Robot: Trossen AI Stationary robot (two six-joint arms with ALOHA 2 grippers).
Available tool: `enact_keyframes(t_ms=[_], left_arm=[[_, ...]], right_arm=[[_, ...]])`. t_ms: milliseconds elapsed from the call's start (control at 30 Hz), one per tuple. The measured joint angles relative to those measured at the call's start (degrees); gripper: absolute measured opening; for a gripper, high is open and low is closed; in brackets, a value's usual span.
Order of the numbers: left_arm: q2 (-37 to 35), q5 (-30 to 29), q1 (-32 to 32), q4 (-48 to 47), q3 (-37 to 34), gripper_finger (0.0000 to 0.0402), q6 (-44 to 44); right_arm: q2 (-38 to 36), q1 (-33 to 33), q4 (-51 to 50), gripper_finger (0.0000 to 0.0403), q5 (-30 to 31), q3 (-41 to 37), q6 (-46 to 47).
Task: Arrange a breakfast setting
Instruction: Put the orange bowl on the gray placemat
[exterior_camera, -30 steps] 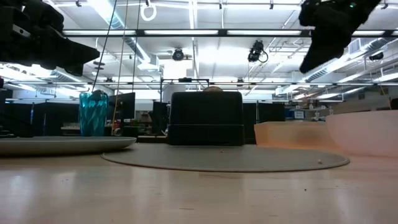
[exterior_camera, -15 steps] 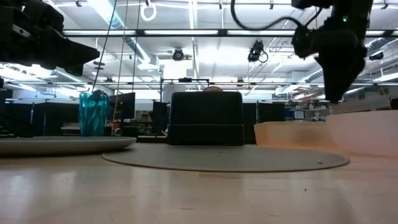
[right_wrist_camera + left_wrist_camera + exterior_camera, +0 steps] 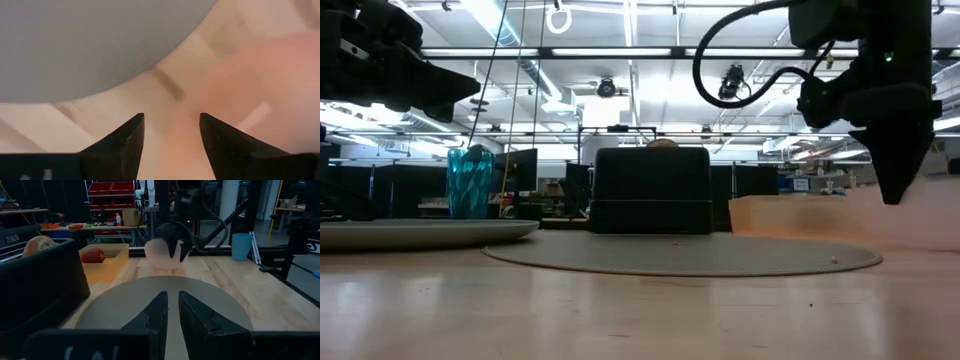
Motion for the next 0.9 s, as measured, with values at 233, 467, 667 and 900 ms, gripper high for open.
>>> enact_keyframes(t_ms=[233, 467, 667, 900], left_arm=[[0.00, 0.00, 0.00, 0.00, 0.00, 0.0055, -0.01], [0.00, 0.00, 0.00, 0.00, 0.00, 0.0055, 0.01], [0.00, 0.00, 0.00, 0.00, -0.01, 0.0055, 0.01], [-0.01, 0.02, 0.02, 0.00, 0.00, 0.0055, 0.01]], right_arm=[[-1.15, 0.81, -0.04, 0.0188, 0.10, 0.00, 0.93], [2.38, 0.79, 0.02, 0.0147, -1.68, 0.00, 1.82], [5.18, 0.98, -2.39, 0.0043, -2.21, 1.94, 0.79], [6.92, 3.49, -11.72, 0.0016, 3.78, 17.94, -13.39]])
